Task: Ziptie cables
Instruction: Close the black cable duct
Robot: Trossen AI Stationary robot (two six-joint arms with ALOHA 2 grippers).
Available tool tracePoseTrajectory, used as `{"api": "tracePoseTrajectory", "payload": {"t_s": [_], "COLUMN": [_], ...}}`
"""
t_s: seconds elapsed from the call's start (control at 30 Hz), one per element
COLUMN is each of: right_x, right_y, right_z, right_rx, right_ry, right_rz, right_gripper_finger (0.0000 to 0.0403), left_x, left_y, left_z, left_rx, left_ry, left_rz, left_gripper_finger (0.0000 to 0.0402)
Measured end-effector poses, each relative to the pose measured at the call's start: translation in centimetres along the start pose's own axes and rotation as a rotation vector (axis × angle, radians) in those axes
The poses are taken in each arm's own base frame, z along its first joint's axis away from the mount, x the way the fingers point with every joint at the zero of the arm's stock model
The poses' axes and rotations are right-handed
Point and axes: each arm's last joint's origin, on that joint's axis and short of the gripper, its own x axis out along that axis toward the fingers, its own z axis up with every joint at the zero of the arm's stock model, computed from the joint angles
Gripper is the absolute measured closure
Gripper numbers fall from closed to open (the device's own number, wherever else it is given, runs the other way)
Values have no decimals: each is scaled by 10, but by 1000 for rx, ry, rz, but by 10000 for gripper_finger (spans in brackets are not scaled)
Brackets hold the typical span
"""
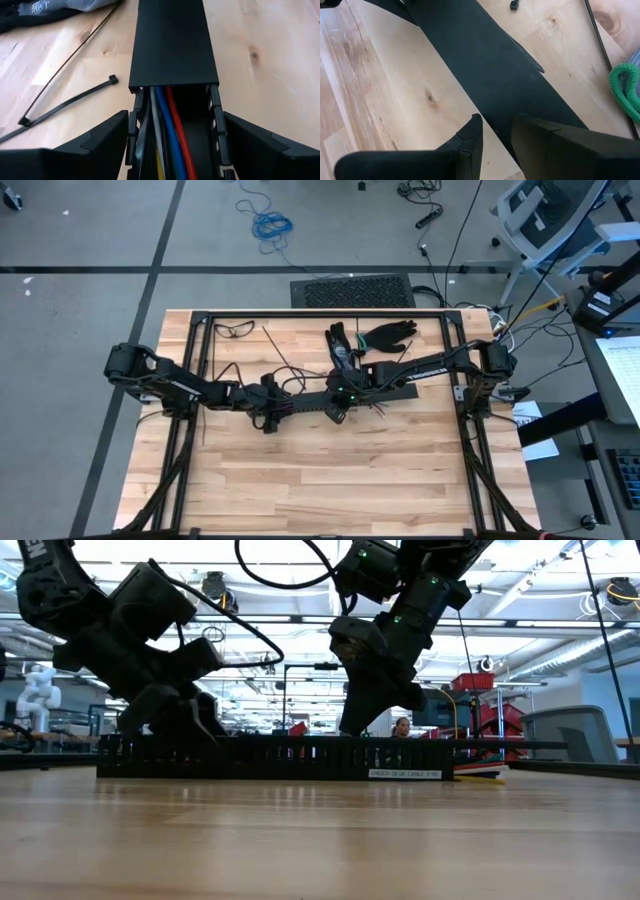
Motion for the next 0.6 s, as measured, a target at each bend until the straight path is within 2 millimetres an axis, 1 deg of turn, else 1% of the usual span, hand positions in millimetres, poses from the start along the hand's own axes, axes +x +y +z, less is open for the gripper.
{"api": "tracePoseTrajectory", "payload": {"t_s": [0.17,0.47,0.6], "right_x": [0,0,0], "right_y": [0,0,0], "right_z": [0,0,0], "right_rx": [-1,0,-1], "right_ry": [-1,-1,-2], "right_rz": [-2,-3,-3], "right_gripper_finger": [314,314,314], "left_x": [0,-4,-5], "left_y": [0,1,1], "left_z": [0,4,5], "left_rx": [-32,-27,-27], "left_ry": [-3,-21,-28], "left_rz": [5,10,11], "left_gripper_finger": [105,146,150]}}
